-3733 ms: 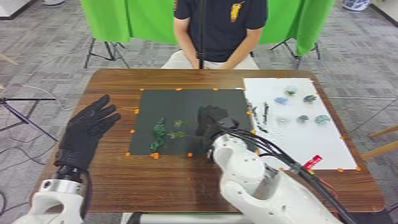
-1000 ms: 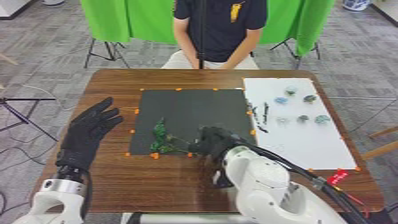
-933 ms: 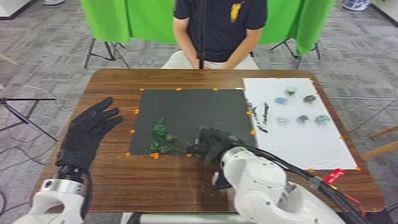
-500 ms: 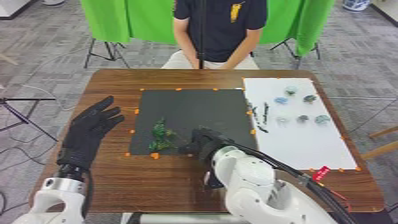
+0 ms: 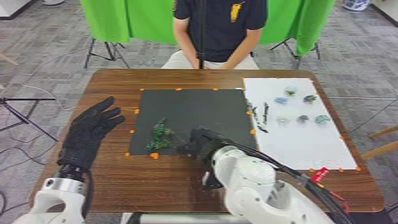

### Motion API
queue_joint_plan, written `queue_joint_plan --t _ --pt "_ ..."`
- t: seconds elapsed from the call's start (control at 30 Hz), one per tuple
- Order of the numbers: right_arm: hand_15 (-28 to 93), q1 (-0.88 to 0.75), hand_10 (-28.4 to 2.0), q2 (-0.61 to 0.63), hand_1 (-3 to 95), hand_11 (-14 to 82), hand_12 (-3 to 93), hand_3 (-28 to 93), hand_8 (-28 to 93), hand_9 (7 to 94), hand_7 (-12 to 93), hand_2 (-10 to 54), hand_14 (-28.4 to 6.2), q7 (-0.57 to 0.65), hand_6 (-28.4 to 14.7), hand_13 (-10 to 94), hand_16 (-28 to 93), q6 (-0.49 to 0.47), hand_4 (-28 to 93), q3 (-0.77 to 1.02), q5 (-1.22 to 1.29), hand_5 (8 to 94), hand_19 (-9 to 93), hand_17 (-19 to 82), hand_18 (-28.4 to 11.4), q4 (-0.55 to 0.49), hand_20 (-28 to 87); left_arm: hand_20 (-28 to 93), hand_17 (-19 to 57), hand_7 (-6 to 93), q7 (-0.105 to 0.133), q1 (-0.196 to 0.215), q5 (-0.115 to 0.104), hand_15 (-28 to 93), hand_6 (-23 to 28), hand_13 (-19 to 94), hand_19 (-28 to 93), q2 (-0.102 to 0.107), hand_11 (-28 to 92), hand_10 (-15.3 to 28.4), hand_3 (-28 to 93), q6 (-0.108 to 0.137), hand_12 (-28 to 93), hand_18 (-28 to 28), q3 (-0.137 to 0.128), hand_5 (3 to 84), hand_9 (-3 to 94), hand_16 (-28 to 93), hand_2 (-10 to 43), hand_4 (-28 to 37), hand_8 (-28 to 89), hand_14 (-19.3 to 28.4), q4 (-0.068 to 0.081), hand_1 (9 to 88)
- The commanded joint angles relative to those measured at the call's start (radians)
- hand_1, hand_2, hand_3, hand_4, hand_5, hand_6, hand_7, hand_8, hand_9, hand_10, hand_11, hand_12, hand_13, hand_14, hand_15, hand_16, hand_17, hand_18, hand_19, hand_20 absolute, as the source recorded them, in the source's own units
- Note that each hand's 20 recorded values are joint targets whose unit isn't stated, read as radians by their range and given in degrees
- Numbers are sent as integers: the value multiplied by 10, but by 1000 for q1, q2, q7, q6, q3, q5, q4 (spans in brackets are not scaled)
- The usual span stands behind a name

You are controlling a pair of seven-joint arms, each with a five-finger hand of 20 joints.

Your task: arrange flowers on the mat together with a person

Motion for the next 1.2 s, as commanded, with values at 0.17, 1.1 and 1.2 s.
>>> queue_joint_plan --t 0.17,1.1,1.2 --pt "679 -179 -138 129 198 393 213 650 -111 937 124 138 -103 -33 -39 879 228 102 -187 233 137 849 932 548 -242 -161 445 89 -110 156 7 26 -4 421 70 258 438 -9 244 183 780 7 100 236 -4 389 359 -53 62 -279 -106 247 5 241" --pt "206 -620 -136 129 91 61 135 794 -128 447 148 137 -187 -822 21 350 171 413 -283 843 1391 425 448 47 -222 -41 188 115 -105 119 79 18 -9 420 12 243 438 1 177 145 771 38 82 234 20 337 318 -63 55 -283 -105 246 34 215" --pt "200 -626 -134 131 89 58 136 796 -127 442 147 136 -186 -830 24 345 177 404 -283 843 1388 420 446 41 -225 -38 187 116 -105 121 74 16 9 419 14 244 436 4 175 145 771 44 85 233 21 339 317 -63 55 -283 -105 246 36 213"
